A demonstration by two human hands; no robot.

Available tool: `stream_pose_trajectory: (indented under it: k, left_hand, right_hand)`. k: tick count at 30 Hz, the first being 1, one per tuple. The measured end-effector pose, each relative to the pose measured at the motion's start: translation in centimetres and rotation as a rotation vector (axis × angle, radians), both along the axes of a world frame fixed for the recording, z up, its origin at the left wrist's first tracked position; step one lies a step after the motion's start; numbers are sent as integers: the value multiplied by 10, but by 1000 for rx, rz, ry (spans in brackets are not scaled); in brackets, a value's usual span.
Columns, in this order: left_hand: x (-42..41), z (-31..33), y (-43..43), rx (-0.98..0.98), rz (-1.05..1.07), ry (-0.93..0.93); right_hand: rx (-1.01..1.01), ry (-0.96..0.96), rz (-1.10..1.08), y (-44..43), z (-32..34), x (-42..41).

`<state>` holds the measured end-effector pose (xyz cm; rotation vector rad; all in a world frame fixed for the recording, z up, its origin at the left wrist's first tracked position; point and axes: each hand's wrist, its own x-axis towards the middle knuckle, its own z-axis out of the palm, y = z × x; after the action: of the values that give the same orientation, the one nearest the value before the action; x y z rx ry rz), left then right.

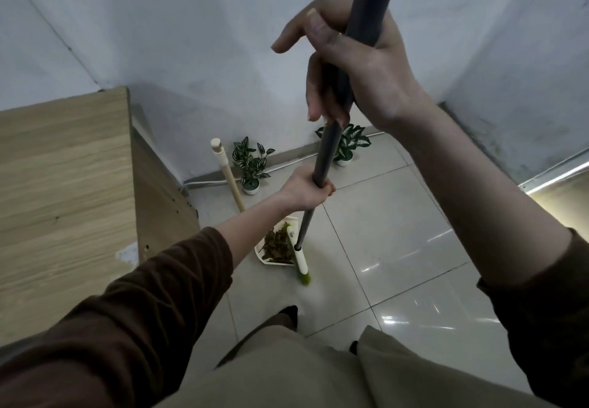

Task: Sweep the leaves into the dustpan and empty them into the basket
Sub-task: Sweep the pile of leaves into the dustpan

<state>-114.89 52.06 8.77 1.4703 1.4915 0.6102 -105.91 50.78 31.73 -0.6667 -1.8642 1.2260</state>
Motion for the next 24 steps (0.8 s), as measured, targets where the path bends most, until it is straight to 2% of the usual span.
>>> stream_pose_trajectory:
  k: [5,11,15,24]
  left_hand:
    - [19,25,5,66,-82,42]
    - [35,25,7,9,-149,-7]
    - [38,9,-2,-48,-90,-59]
    - [9,-8,-15,-40,5,-3]
  right_hand:
    - [52,28,-55,-1,15,18]
    - [79,-49,-82,-4,7,18]
    - [7,-85,-108,-9,-10,13]
    - [-48,16,-21,-16,-10,2]
